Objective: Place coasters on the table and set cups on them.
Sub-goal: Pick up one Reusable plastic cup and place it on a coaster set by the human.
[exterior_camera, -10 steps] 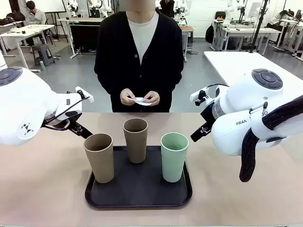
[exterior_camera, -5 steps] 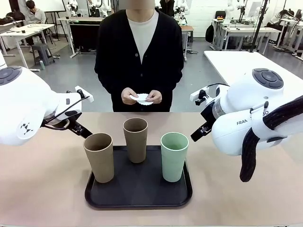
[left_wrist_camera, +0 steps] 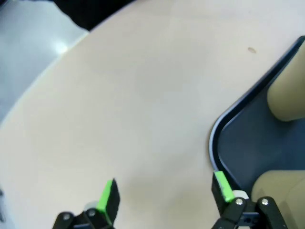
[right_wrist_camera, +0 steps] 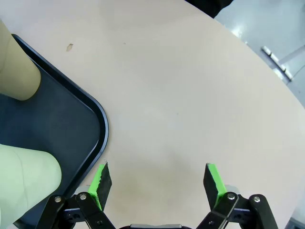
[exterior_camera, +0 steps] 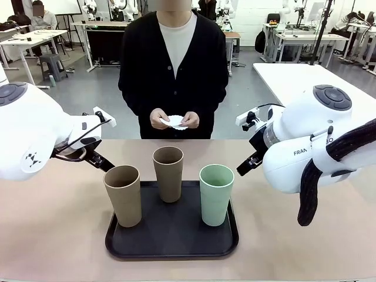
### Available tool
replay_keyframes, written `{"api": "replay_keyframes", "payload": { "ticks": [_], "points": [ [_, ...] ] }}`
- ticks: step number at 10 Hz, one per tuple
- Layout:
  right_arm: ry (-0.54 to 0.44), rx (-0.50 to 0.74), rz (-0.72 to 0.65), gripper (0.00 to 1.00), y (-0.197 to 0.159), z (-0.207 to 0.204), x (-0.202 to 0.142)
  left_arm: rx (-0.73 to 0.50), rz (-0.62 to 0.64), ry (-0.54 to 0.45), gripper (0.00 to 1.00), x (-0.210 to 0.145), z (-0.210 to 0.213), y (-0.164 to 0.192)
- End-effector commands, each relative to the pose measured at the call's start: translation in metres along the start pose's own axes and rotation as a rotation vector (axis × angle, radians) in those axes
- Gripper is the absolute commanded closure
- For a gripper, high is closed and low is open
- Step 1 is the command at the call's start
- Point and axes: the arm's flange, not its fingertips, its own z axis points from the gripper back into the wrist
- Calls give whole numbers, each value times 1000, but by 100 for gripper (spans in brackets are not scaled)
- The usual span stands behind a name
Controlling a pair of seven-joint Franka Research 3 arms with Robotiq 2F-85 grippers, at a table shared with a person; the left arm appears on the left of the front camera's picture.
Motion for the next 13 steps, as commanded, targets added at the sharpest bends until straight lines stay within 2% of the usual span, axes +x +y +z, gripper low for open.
{"api": "replay_keyframes", "payload": {
  "ticks": [1,3,6,7,8,10,11,13],
  "points": [
    [0,0,0,0,0,0,0,0,0,0,0,0,0,0],
    [0,0,0,0,0,0,0,0,0,0,0,0,0,0],
    [-22,38,-23,0,-6,79,25,125,-47,-55,0,25,87,11],
    [42,55,-1,0,-6,110,22,87,-54,-8,0,20,115,4],
    [149,53,32,0,-2,136,10,-28,-64,114,0,6,137,-10],
    [273,-7,75,0,12,182,-25,-93,-83,228,0,-29,172,-31],
    [295,-22,75,0,19,194,-44,-108,-96,255,0,-49,185,-39],
    [373,-12,43,0,12,173,-69,-81,-53,261,0,-76,183,-41]
  ]
}}
